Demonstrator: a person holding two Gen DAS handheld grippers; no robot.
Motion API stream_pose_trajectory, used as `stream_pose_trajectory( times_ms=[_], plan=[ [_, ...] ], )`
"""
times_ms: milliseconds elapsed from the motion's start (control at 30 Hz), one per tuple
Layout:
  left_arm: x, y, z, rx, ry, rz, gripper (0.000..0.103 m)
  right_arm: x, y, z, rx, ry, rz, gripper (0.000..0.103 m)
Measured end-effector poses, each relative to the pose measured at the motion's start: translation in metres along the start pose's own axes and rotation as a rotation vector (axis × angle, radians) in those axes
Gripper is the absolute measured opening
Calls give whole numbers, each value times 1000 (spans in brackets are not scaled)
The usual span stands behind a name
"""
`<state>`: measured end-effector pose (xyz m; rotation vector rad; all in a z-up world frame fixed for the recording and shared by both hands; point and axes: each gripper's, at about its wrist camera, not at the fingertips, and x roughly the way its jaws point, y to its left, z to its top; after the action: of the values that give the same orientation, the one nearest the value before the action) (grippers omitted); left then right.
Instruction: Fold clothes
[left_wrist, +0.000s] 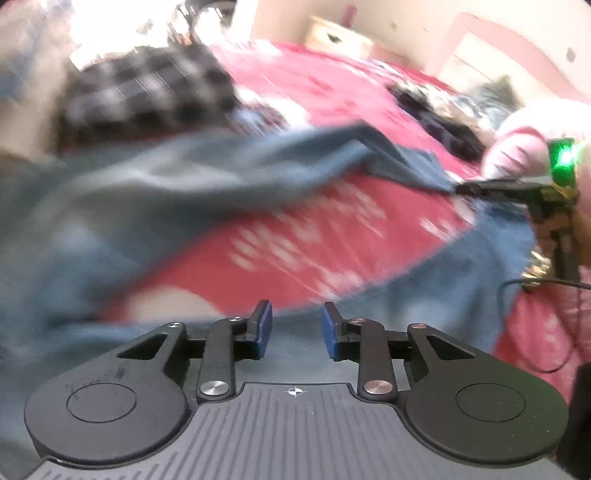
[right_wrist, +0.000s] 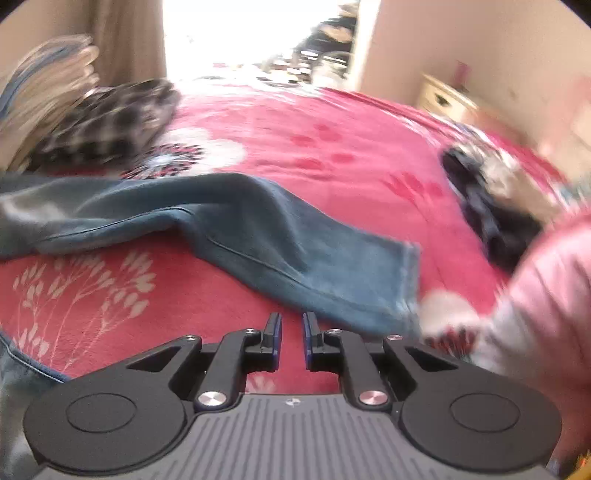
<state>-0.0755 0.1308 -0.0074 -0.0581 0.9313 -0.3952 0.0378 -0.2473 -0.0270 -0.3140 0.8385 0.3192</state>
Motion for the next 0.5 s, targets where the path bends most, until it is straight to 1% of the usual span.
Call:
stream_pose_trajectory(
  times_ms=[33, 67, 100, 167, 233, 367, 433, 500],
  plan=[
    [-6, 7, 3, 22, -7, 27, 32, 5, 6, 4, -40, 2, 6, 17],
    [-7, 12, 5, 48, -1, 46, 33, 10, 12, 8, -79, 4, 12, 20],
    [-7, 17, 6, 77, 10, 68, 35, 17, 18, 10, -126, 8, 16, 22],
    [3, 21, 3, 145, 41, 127, 35, 29, 30, 11, -226, 15, 11, 26],
    [16, 21, 0, 192, 42, 181, 35, 43, 40, 10, -338, 27, -14, 27],
    [42, 23, 1, 234, 13, 201, 35, 62, 44, 1, -491, 48, -52, 27],
    [54, 22, 3, 293, 4, 215, 35, 66, 45, -5, -558, 48, -66, 28],
    [67, 19, 5, 367, -2, 231, 35, 69, 47, -11, -629, 38, -82, 32]
  ],
)
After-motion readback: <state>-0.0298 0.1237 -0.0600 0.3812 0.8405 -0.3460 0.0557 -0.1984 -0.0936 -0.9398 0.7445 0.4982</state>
